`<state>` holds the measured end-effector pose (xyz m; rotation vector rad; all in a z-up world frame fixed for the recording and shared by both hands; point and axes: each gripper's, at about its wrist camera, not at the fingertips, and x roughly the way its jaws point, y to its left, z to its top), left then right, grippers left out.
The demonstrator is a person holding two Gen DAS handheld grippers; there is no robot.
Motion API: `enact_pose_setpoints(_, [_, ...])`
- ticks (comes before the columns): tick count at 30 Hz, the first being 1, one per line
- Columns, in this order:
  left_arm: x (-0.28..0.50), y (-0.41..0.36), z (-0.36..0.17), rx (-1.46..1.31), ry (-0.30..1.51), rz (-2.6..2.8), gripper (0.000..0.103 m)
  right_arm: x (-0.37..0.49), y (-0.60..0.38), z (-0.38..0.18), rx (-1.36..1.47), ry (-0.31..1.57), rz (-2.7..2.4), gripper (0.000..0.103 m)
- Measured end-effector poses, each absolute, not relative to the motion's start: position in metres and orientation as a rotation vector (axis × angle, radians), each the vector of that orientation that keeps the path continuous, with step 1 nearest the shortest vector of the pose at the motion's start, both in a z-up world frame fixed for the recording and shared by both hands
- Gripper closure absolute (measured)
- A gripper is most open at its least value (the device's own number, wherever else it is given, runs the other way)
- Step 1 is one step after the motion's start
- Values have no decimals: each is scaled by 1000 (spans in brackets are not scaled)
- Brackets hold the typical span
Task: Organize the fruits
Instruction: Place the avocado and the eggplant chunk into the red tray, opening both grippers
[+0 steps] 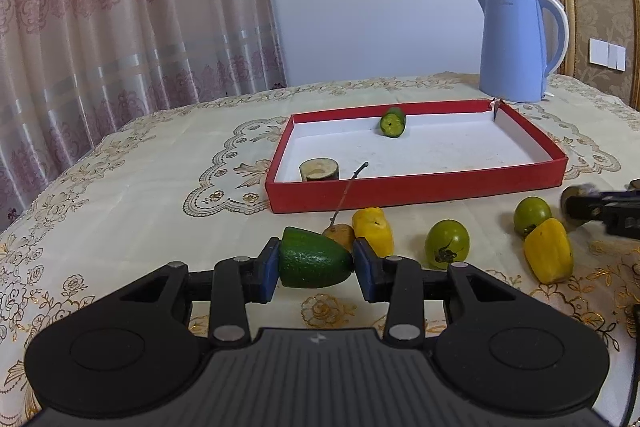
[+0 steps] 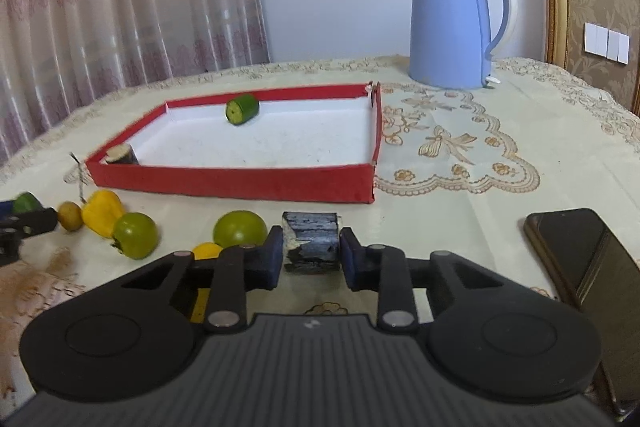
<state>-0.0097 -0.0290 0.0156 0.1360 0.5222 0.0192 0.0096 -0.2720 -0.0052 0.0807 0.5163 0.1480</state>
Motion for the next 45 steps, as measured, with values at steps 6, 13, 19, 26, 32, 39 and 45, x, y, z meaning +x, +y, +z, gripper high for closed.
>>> enact_pose_setpoints(6, [-5, -32, 13, 141, 541, 24, 65, -1, -274, 5, 61, 476, 163, 75])
enact_pose_setpoints(13, [4, -42, 23, 188, 520, 21, 65, -4, -276, 5, 69, 466, 177, 75])
enact_pose_setpoints(19, [20, -53, 31, 217, 500, 18, 65, -5, -281, 6, 75, 460, 179, 75])
enact_pose_setpoints(26, [45, -63, 38, 213, 507, 14, 65, -6, -285, 6, 85, 456, 182, 75])
enact_pose_setpoints(32, [69, -77, 39, 260, 512, 17, 65, -7, -287, 6, 91, 453, 184, 75])
enact_pose_setpoints(39, [105, -93, 34, 305, 538, 28, 65, -8, -289, 6, 97, 452, 186, 75])
enact_pose_setpoints(45, [136, -102, 28, 308, 585, 25, 65, -9, -295, 6, 106, 453, 182, 75])
